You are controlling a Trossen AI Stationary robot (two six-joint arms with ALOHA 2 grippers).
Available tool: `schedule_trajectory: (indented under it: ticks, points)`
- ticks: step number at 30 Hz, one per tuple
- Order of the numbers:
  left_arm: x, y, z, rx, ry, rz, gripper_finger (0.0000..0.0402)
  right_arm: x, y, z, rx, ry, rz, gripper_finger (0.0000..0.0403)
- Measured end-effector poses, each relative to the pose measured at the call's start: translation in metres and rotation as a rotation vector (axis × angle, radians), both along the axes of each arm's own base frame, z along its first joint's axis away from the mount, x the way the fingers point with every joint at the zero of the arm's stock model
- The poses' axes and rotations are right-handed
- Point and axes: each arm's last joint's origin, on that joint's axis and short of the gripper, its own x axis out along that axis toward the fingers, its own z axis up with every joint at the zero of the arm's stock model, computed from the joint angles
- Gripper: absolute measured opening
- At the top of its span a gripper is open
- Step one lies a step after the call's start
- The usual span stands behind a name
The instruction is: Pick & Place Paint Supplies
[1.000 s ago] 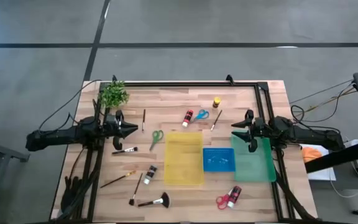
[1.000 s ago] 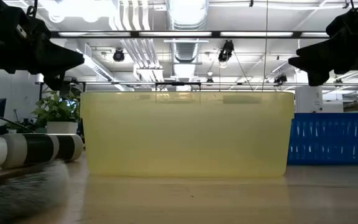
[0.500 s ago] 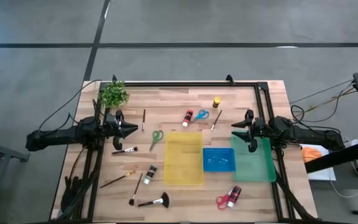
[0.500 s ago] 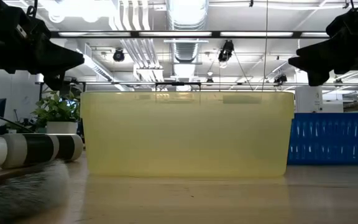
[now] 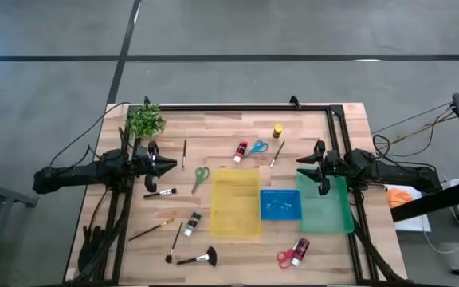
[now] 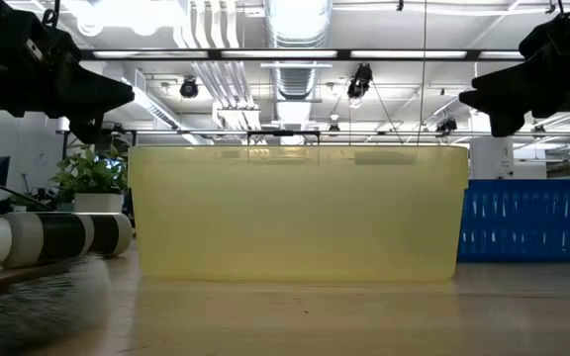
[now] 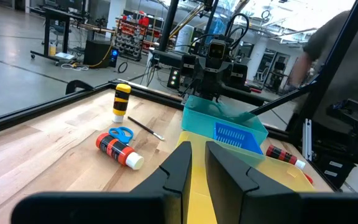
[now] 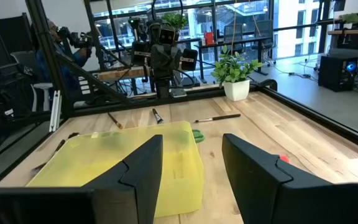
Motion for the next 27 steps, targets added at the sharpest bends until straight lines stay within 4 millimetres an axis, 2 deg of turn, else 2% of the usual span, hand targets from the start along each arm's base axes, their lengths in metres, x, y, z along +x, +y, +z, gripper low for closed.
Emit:
schedule_trajectory:
  ticks: [23, 27]
  points:
    - [0.0000, 0.0000, 0.0000, 0.000, 0.000, 0.000, 0.0058, 0.0000, 0.0000, -0.0001, 0.000, 0.000, 0.000, 0.0167]
    - [0.0000, 0.0000, 0.0000, 0.000, 0.000, 0.000, 0.0058, 0.0001, 0.0002, 0.0068, 0.010, -0.070, 0.006, 0.0167]
